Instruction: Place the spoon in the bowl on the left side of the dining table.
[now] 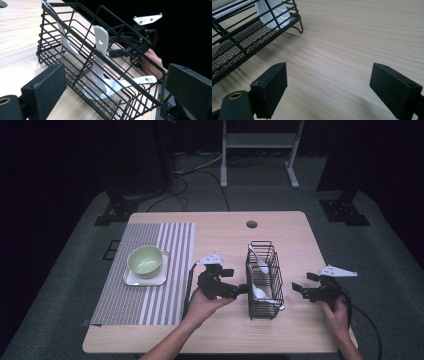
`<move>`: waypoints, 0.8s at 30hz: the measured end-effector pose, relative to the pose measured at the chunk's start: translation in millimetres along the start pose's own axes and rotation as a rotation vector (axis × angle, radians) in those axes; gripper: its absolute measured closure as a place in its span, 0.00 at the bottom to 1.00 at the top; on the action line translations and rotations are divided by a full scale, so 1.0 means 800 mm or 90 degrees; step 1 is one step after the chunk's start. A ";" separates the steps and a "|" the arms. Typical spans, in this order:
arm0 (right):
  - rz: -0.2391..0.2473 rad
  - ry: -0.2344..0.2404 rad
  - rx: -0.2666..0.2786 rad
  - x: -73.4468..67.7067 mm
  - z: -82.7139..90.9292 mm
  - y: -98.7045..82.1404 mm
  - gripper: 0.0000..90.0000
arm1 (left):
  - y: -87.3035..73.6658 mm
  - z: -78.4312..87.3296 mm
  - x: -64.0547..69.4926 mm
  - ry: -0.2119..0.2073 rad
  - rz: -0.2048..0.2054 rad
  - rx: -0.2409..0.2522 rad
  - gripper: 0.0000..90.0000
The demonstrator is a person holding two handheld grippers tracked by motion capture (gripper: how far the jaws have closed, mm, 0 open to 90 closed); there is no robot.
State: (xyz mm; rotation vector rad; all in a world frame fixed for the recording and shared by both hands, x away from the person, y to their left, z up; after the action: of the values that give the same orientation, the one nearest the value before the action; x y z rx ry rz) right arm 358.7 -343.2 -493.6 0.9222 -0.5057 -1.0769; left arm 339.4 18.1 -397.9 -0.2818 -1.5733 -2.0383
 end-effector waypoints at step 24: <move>-0.001 0.008 0.004 0.001 0.000 0.000 0.15 | 0.019 -0.023 -0.003 0.031 0.004 0.017 0.14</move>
State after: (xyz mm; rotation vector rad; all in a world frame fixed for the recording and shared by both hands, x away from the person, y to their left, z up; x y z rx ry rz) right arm 358.6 -343.7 -493.5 0.9334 -0.4987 -1.0710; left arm 352.3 -1.1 -391.5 -0.2255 -1.5667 -2.0024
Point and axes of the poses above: each handheld gripper's, and its own axes: z roughly backward along the jaws, y roughly out of its top, x roughly to its right, the point moved 2 cm from there along -z, roughly forward along the jaws, and after that the axes turned 9 degrees about -y, right-handed, at the moved point
